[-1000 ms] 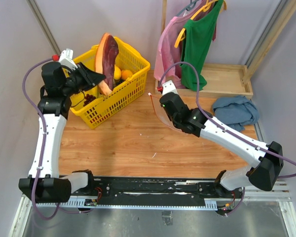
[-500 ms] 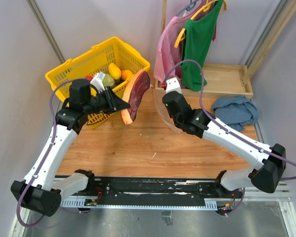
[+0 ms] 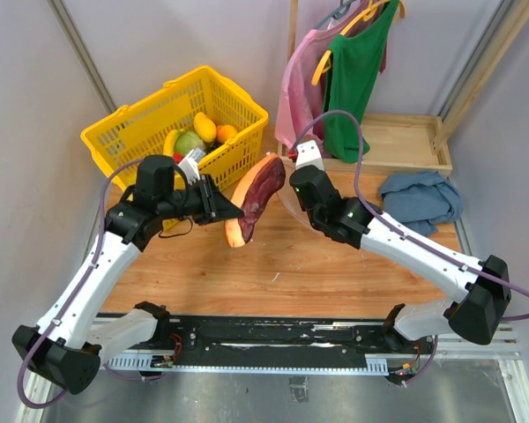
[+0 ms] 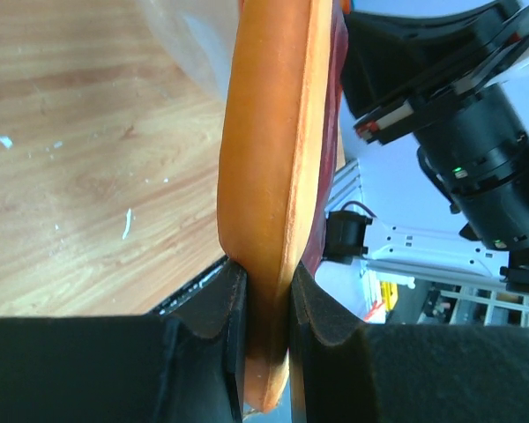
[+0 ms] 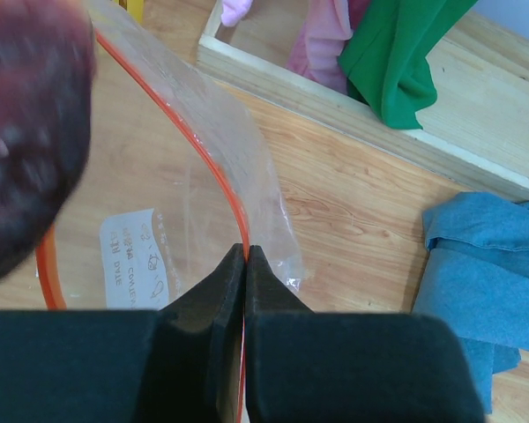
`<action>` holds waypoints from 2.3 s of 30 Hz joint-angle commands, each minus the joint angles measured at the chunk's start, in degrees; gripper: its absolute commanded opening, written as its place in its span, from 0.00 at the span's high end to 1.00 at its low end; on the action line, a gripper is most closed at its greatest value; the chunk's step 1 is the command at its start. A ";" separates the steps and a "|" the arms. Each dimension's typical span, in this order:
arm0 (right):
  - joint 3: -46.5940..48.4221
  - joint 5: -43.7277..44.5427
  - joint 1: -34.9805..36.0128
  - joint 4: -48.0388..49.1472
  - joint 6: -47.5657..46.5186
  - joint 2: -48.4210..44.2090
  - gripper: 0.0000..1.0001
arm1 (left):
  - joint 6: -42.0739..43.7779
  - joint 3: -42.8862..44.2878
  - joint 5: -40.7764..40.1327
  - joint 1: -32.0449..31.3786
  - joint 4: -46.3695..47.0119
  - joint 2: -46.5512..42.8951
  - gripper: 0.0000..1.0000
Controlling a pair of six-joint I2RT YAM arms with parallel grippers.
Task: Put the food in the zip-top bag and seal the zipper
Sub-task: Place the fake food in the zipper food storage bag.
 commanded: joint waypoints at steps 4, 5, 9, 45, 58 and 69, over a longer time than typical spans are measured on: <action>-1.24 1.33 0.06 3.12 0.80 -0.46 0.99 | -0.83 -2.66 0.61 -3.27 -6.92 0.19 1.00; -1.40 1.13 0.06 3.24 0.79 -0.63 0.99 | -0.97 -2.97 0.66 -3.34 -7.09 0.27 1.00; -2.67 0.35 0.22 5.04 -0.04 -1.08 0.99 | -3.35 -3.61 0.95 -4.21 -3.53 0.57 1.00; -6.11 -17.00 7.41 9.28 8.18 2.79 0.99 | -11.32 -8.49 -15.04 -7.29 10.98 10.94 1.00; -6.03 -20.89 9.06 8.98 9.53 4.94 0.99 | -14.50 -9.39 -20.86 -7.29 13.98 11.26 1.00; -4.05 -25.40 9.29 9.38 11.87 5.94 0.99 | -20.22 -15.33 -29.44 -12.53 24.72 11.15 1.00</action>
